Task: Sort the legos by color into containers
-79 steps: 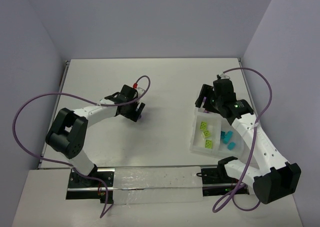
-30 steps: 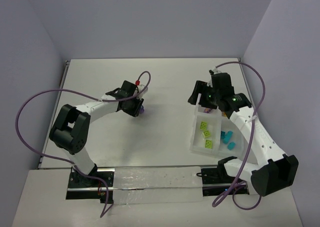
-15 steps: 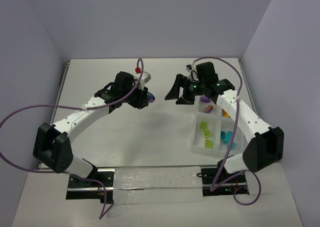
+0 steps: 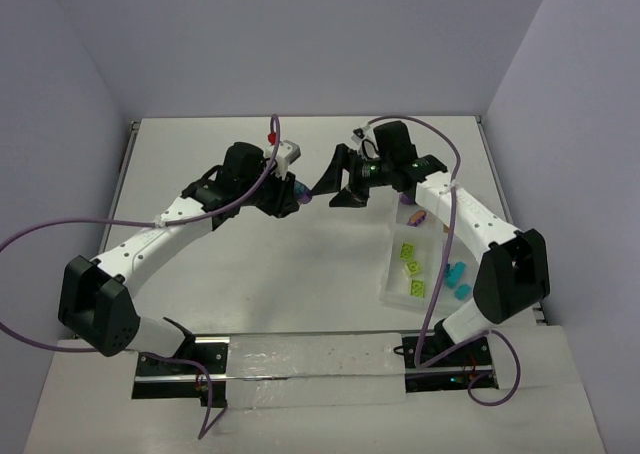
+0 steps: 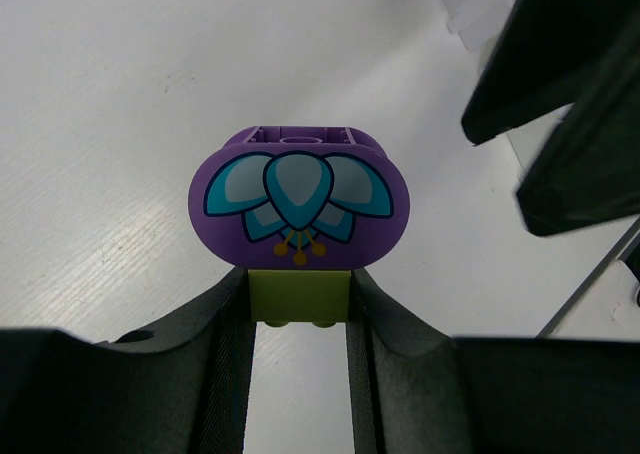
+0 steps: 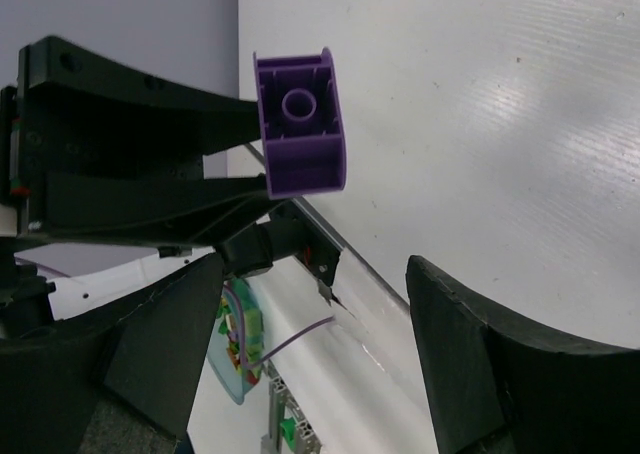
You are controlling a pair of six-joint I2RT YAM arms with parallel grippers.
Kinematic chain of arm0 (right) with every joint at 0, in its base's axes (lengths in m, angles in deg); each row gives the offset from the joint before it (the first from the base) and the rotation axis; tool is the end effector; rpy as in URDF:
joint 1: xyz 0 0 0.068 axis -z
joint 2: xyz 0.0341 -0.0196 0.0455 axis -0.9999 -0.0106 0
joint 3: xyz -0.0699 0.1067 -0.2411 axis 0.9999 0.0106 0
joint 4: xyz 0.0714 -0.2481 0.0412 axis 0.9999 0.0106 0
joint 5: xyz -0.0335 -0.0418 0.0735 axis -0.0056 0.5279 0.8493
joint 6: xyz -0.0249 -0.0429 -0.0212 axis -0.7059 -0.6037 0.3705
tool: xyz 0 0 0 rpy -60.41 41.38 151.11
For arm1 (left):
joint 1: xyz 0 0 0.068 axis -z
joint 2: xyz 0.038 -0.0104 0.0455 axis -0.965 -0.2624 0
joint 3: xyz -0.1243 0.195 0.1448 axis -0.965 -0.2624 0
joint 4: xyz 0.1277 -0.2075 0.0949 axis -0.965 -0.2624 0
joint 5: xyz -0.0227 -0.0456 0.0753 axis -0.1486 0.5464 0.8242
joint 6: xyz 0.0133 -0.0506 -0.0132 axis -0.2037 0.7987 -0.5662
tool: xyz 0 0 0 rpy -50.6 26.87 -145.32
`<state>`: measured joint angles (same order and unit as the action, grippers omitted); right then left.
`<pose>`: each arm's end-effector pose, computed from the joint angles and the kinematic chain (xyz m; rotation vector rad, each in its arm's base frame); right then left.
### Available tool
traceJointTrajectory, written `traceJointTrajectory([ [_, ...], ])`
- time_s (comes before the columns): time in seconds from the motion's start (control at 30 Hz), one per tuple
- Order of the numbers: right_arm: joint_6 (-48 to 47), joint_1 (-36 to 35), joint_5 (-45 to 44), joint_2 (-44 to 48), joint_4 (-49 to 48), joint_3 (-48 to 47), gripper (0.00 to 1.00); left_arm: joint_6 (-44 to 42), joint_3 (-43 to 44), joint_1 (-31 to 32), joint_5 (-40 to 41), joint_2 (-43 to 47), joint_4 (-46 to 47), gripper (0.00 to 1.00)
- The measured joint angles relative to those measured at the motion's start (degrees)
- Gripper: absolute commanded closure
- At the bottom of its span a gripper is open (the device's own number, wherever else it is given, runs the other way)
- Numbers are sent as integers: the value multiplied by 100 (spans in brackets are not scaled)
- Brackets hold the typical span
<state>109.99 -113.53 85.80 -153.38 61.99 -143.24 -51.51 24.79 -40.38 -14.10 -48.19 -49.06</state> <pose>0.2984 0.1590 0.3086 -0.0431 2.4649 1.3613 0.2576 -0.1874 0.3021 0.7072 2.1806 -0.6632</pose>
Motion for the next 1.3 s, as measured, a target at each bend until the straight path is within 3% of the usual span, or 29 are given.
traceJointTrajectory([
  [0.43, 110, -56, -28, -718, -138, -569, 30, 2, 0, 82, 1, 173, -39, 100],
  [0.67, 91, -258, 21, -1020, -212, -939, 44, 4, 0, 82, 3, 183, -62, 100],
  [0.8, 26, -366, 101, -1069, -212, -961, 58, 3, 0, 88, 10, 185, -80, 100],
  [0.87, -6, -367, 115, -1071, -211, -961, 81, 7, 0, 86, 22, 208, -100, 100],
  [0.9, -29, -363, 126, -1073, -223, -961, 81, 9, 0, 86, 31, 216, -101, 100],
  [0.97, -65, -360, 158, -1073, -233, -961, 100, 13, 0, 88, 45, 222, -111, 100],
  [1.17, 1, -160, 252, -999, -311, -829, 100, 20, 0, 119, 45, 224, -13, 100],
  [1.3, 109, 432, 97, -632, -412, -426, 100, 7, 25, 192, -9, 224, -112, 100],
])
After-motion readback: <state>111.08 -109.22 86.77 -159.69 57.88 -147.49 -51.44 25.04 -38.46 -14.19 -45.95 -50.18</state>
